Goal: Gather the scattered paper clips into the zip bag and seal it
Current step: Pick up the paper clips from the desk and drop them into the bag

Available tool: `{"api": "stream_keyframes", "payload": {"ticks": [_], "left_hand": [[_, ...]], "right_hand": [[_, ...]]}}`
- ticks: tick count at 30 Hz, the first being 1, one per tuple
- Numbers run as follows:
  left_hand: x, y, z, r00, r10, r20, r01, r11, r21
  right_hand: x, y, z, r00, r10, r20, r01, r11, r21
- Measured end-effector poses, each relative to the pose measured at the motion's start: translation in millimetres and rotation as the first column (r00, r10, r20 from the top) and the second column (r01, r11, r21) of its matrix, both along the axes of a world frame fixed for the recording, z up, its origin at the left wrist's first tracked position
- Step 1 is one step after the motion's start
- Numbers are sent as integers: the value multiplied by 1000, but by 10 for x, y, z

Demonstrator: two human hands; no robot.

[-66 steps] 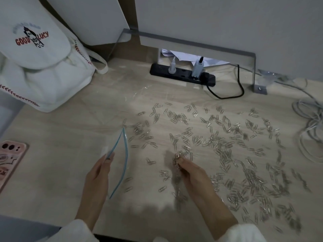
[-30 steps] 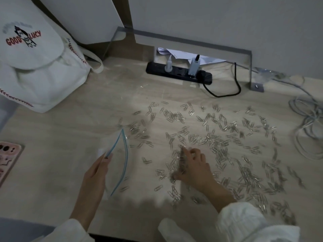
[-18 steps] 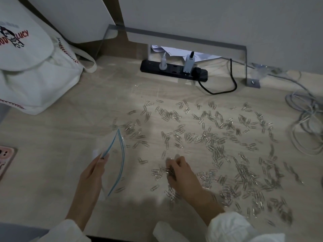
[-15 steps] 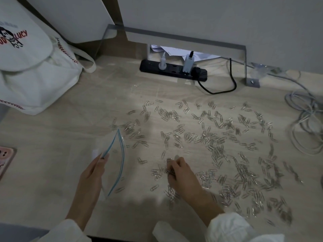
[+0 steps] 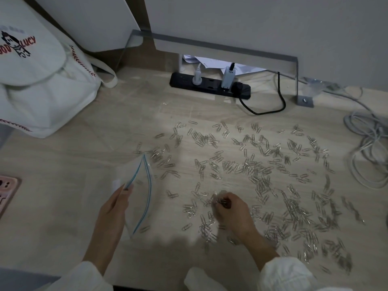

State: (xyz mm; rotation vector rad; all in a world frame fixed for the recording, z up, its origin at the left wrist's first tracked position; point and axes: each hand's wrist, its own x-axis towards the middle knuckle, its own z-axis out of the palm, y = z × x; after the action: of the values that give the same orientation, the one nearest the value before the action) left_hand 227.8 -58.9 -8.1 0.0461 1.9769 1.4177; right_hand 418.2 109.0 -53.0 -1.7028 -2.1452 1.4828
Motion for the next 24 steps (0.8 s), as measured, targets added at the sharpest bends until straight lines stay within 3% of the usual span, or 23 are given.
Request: {"api": "stream_keyframes", "payload": {"ticks": [2, 6, 14, 17, 20, 24], "left_hand": [[-5, -4, -5, 1000, 4, -2, -4, 1000, -5], [-4, 0, 6, 1000, -14, -16, 14, 1000, -8], [30, -1, 82, 998, -56, -14, 56, 998, -3], [46, -12, 92, 997, -70, -36, 70, 998, -8], [47, -30, 77, 998, -52, -42, 52, 999, -5], [39, -48, 49, 998, -47, -40, 46, 999, -25]], "right_hand": [[-18, 26, 82, 997, -69, -32, 67, 996, -63], [-195, -23, 346, 947, -214, -239, 137, 944, -299], [-947, -469, 804, 826, -238, -511, -93, 837, -540], [-1146, -675, 778, 867, -108, -486, -135, 889, -437], [-1237, -801, 613, 927, 108, -359, -150, 984, -91], [-1212, -849, 533, 910, 307, -279, -295, 952, 88]]}}
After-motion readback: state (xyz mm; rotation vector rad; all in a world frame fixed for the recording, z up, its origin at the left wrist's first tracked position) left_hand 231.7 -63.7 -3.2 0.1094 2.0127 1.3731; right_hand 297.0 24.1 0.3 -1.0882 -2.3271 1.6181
